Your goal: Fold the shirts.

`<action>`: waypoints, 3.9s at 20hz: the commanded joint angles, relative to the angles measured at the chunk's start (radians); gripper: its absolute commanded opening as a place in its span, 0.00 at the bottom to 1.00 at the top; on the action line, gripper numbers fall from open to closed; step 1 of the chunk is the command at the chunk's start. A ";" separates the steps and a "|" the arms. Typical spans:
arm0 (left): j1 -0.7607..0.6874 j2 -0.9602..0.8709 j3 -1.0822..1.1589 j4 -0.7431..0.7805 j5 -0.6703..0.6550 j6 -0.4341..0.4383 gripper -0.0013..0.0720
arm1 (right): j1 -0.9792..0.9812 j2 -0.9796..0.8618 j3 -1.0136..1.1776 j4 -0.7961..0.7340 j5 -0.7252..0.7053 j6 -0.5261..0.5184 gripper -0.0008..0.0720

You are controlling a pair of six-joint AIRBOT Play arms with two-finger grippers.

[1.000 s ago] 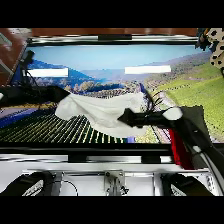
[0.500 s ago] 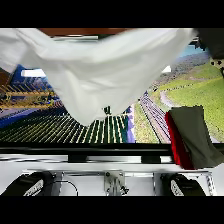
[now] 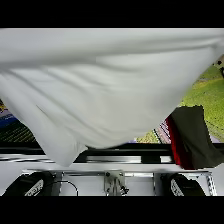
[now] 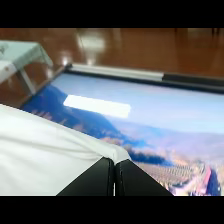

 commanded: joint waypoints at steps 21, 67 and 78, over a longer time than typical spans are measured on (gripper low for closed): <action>-0.012 -0.738 -0.430 -0.121 0.023 -0.059 0.99 | 0.187 -0.984 0.014 0.007 -0.064 0.200 0.81; 0.271 -0.177 -1.346 -0.474 0.157 0.182 0.06 | -0.106 -0.610 -1.069 0.042 -0.065 -0.029 0.83; 0.271 -0.176 -1.195 -0.462 0.151 0.182 0.06 | 0.065 -0.709 -1.044 0.166 -0.195 -0.088 0.12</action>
